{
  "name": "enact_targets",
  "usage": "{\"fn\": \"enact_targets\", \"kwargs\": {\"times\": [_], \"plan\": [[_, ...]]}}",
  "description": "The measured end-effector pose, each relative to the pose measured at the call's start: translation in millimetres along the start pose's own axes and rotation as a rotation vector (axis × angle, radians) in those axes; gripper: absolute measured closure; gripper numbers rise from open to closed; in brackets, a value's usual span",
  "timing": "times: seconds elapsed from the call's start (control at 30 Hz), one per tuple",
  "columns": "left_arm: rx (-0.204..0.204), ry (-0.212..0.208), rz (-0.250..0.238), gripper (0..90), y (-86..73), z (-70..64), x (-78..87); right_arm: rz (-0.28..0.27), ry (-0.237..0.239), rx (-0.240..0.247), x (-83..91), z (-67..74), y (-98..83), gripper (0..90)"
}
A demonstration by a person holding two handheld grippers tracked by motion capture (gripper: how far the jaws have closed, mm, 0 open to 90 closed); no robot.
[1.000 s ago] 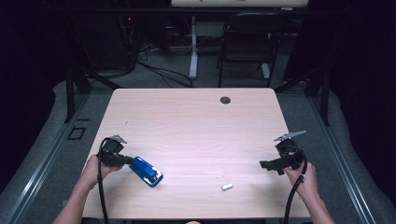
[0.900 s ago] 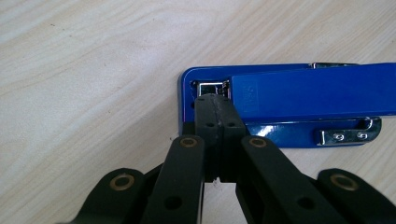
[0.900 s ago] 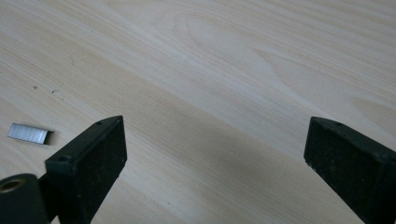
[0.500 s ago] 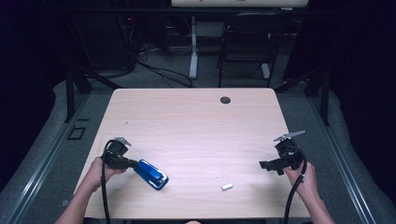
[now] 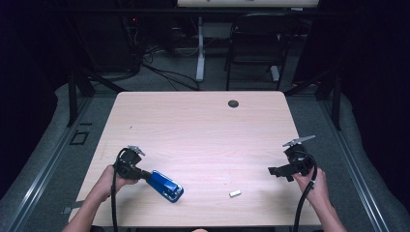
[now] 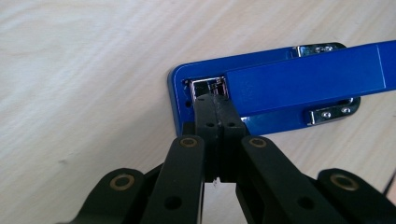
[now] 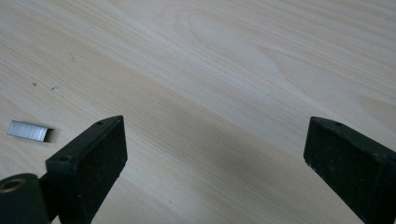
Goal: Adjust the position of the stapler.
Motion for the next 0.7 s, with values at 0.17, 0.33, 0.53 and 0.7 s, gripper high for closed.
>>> {"fn": "enact_targets", "kwargs": {"times": [0.17,0.33,0.53,0.7], "plan": [[0.003,0.003,0.004,90.0,0.1,-2.7,-0.8,-0.002,0.004,-0.005,-0.3,1.4,0.4,5.6],[0.006,-0.011,0.003,90.0,0.6,-5.9,-2.4,0.010,0.000,0.000,-0.4,0.4,-0.8,5.6],[-0.009,0.020,0.007,88.3,1.3,-6.2,-0.9,0.011,0.007,-0.004,-1.3,1.0,-0.8,5.6],[-0.022,0.052,-0.029,80.9,3.9,-9.6,12.0,0.007,-0.002,-0.007,0.5,-0.2,-1.8,5.8]]}}
Point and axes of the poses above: each handheld gripper's, and its own axes: x roughly backward along the jaws, y roughly out of its top, z roughly to its left, the point moved 10 cm from there along -x, roughly forward along the jaws, and after that the axes turned 7 degrees about x, right-handed, at the moved point
